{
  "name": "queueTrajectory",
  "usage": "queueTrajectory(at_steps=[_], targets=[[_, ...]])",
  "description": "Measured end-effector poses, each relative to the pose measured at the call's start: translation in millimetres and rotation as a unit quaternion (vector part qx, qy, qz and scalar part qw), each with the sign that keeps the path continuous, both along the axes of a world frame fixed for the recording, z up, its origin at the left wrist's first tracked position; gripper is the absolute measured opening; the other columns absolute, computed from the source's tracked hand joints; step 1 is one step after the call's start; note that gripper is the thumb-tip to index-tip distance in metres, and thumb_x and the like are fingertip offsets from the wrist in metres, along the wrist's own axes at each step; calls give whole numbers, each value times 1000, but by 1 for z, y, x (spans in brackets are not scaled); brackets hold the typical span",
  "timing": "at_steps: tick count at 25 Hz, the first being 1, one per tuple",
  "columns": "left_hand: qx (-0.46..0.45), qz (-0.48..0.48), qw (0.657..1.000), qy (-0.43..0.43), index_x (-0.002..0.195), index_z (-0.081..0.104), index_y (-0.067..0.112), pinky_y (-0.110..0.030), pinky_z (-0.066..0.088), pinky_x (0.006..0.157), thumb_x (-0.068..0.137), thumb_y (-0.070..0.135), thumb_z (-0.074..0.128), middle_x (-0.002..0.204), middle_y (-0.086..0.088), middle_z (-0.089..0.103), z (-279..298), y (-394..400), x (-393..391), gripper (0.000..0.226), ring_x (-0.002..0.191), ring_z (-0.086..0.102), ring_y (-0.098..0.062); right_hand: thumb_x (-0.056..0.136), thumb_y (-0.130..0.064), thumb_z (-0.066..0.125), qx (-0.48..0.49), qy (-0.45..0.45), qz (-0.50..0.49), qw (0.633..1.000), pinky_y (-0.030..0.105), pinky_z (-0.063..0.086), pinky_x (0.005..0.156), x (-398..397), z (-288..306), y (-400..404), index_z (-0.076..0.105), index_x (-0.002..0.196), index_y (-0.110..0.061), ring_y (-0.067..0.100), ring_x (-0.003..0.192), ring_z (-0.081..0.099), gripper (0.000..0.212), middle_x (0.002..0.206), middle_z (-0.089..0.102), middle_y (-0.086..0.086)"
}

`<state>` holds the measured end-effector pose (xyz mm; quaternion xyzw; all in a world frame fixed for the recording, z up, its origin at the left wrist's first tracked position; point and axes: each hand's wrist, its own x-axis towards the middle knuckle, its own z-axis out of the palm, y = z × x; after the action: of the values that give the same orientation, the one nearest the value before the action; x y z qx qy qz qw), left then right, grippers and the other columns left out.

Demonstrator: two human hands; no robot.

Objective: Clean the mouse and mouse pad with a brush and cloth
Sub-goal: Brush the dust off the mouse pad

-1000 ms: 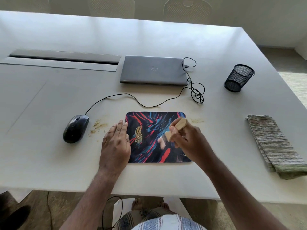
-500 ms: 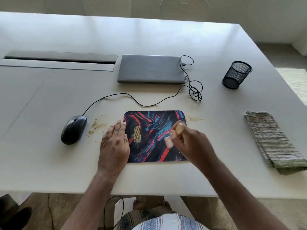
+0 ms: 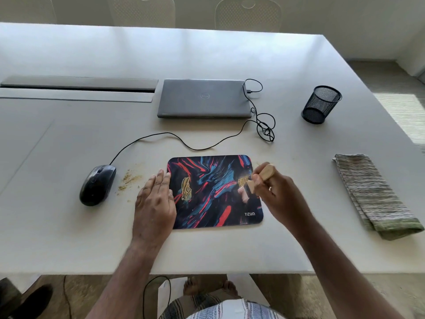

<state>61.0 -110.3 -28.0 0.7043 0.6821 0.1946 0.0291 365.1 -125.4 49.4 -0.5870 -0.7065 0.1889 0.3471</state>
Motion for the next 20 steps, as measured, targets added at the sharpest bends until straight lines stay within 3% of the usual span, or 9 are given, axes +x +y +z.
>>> queueTrajectory(at_steps=[3,5,8,10,12,15,20], targets=[[-3,1,1000,-3,152,48,12,-41,27,123,101,27,33,159,-7,45,0,0,-1,55,148,40,-25,108,-33,50,-11,63,39,997,37,55,60,-3,2,-7,54,94,-30,16,61,66,14,77,65,-4],[-2,0,1000,0,152,48,12,-40,27,123,101,27,34,159,-7,45,-1,0,-1,55,148,40,-25,105,-39,48,-24,43,65,997,37,55,61,-7,-6,-14,53,95,-34,16,63,66,13,79,65,-6],[-2,1,1000,1,153,47,13,-39,25,123,101,27,33,159,-7,45,-2,0,0,55,148,39,-25,104,-44,44,-13,25,-1,1000,40,54,63,9,-12,-9,53,95,-29,19,64,66,20,79,65,-3],[-2,2,1000,2,153,47,13,-39,26,123,101,27,33,160,-7,45,-2,0,0,55,148,40,-25,104,-38,46,4,52,-21,998,35,53,61,17,-7,-5,55,95,-23,16,64,65,20,79,64,-4],[-2,1,1000,-3,152,47,13,-40,27,123,101,27,34,159,-7,45,-2,1,-1,55,148,40,-25,105,-29,48,-10,70,26,997,29,52,61,15,-4,-6,57,94,-17,13,66,67,18,82,62,-7],[-2,1,1000,-4,152,48,13,-41,27,123,100,26,34,159,-7,45,-2,0,-1,55,148,40,-25,106,-31,49,-53,27,88,994,37,54,65,12,-10,-5,56,96,-18,20,68,66,18,85,62,-8],[-8,6,1000,-12,152,49,14,-41,28,123,100,27,35,159,-5,45,-1,1,1,55,148,40,-25,107,-14,53,-21,28,20,999,36,49,64,32,-1,6,56,94,-18,20,68,60,15,88,60,-6]])
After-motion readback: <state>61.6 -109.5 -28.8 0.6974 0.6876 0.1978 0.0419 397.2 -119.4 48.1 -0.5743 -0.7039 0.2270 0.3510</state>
